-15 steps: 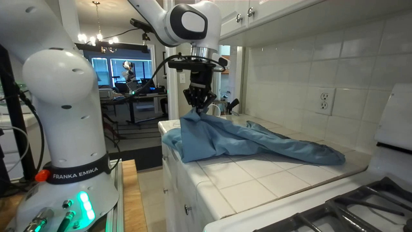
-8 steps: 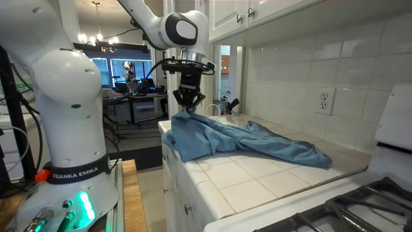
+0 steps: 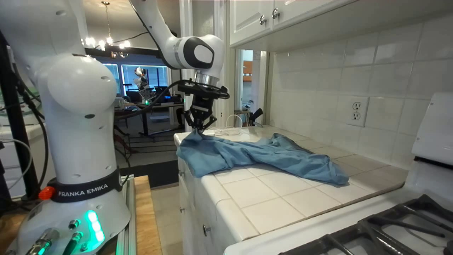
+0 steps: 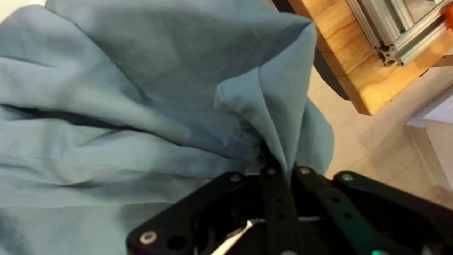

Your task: Fold the blue cloth slightly once

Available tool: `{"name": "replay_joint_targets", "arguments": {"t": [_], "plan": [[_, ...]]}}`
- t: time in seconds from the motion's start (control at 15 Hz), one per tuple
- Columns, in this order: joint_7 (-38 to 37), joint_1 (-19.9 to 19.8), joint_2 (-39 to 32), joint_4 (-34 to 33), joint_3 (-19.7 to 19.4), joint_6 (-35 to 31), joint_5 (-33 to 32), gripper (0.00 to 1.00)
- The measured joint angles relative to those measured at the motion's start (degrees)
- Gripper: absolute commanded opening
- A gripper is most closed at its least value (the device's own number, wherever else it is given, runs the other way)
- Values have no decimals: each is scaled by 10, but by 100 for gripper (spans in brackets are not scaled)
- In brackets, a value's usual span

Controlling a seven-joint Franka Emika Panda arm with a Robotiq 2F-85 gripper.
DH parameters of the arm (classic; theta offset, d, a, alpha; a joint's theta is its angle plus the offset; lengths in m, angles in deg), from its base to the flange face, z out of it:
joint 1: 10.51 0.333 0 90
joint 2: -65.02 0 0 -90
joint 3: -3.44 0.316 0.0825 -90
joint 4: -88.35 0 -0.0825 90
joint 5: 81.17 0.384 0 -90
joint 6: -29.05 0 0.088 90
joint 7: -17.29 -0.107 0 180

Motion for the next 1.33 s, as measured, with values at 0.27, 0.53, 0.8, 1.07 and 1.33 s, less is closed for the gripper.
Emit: {"name": "replay_joint_targets", "arguments": {"t": [0.27, 0.53, 0.8, 1.07, 1.33], "plan": [[20, -1, -65, -16, 13, -39, 4, 28], [21, -14, -117, -37, 26, -69, 3, 49], [13, -41, -114, -68, 29, -46, 5, 76], [16, -78, -38, -92, 4, 25, 46, 99], [-2, -128, 26, -91, -51, 35, 46, 100]]}}
